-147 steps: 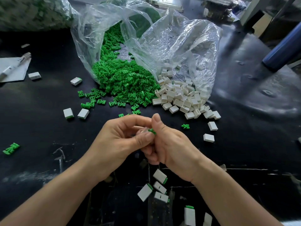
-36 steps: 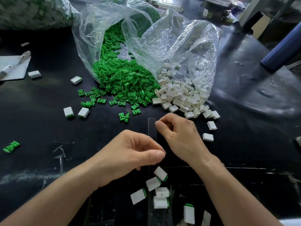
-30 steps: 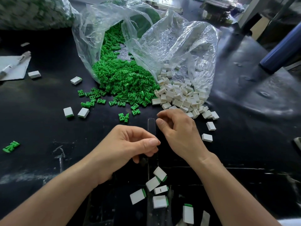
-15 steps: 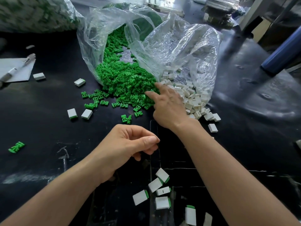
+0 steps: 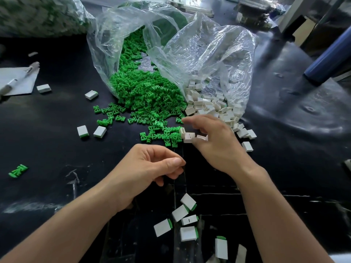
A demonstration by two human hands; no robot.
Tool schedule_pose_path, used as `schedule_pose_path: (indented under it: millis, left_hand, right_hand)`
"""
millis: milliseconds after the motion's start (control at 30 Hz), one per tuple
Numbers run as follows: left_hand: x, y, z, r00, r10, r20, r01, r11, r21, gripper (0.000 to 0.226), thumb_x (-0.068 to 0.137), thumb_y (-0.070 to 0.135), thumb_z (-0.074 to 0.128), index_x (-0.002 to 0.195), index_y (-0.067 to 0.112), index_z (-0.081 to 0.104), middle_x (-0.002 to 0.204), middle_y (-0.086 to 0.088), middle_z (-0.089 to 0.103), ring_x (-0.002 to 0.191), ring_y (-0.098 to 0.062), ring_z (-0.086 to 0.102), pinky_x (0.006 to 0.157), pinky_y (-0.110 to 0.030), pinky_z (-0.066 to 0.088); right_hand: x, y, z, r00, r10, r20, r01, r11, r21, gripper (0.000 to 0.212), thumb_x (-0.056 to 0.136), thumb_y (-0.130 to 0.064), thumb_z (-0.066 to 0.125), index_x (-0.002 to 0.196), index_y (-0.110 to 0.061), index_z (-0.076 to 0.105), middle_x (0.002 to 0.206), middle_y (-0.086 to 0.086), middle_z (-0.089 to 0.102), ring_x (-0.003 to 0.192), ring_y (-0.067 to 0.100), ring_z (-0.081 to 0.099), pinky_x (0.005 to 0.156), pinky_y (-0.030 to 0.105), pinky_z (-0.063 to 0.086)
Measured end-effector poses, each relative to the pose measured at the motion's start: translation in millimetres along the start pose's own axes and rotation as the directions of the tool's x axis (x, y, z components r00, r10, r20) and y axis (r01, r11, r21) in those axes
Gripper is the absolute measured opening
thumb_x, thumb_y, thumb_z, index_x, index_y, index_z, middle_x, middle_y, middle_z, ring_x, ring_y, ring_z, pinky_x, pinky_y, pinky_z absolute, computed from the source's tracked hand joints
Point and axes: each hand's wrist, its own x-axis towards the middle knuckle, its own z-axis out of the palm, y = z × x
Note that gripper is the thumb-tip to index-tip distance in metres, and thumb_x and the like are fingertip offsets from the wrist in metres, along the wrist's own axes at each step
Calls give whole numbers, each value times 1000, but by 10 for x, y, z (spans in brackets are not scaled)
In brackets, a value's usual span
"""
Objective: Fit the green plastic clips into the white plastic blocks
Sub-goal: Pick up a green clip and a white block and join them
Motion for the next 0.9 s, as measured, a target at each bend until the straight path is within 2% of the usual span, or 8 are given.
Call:
schedule_pose_path:
  millis: [133,300,433,667,900]
  left_hand:
    - [3,5,-1,1000,-5,-4,5,1000,-8,26,58,35,66,75,17,75,70,-4,72,63,-7,65,49,-15,45]
    - [16,5,-8,1000,-8,-8,8,1000,-18,26,57,36,66,74,17,75,69,-3,72,63,-6,65,49,-15,45]
    - [16,3,1,1000,-3,-9,3,1000,-14,27,57,35,66,74,17,75,68,-4,72,62,-6,65,49,-15,45]
    - [4,3,-7,1000,1,-14,-1,1000,-16,27,57,36,66,74,17,75,69,-4,72,63,-7,65,49,-15,45]
    - [8,12,-17,1000,15,-28,-15,1000,-19,25,57,35,66,73,18,76,68,-5,72,62,-7,65,49,-15,45]
  right_hand:
    - [-77,60,-38,996,34,-84,-40,996,-74,34,80,-4,65,111,-18,66,101,-6,56,92,6,49,85,16,38]
    - [-59,66,50,995,10,-99,-28,982,-185,29,79,-16,70,108,-17,66,97,-9,49,101,12,46,87,18,30]
    - [-53,79,137,999,-10,-54,-6,956,-293,10,80,-15,68,88,-13,63,102,0,56,104,18,47,89,25,28]
    - [-37,89,149,997,12,-73,-34,951,-309,14,81,-14,66,93,-12,60,102,2,57,101,19,48,87,24,28]
    - [-46,85,160,992,-15,-128,-21,962,-271,5,77,-6,68,81,-6,65,97,8,58,97,24,50,81,24,29]
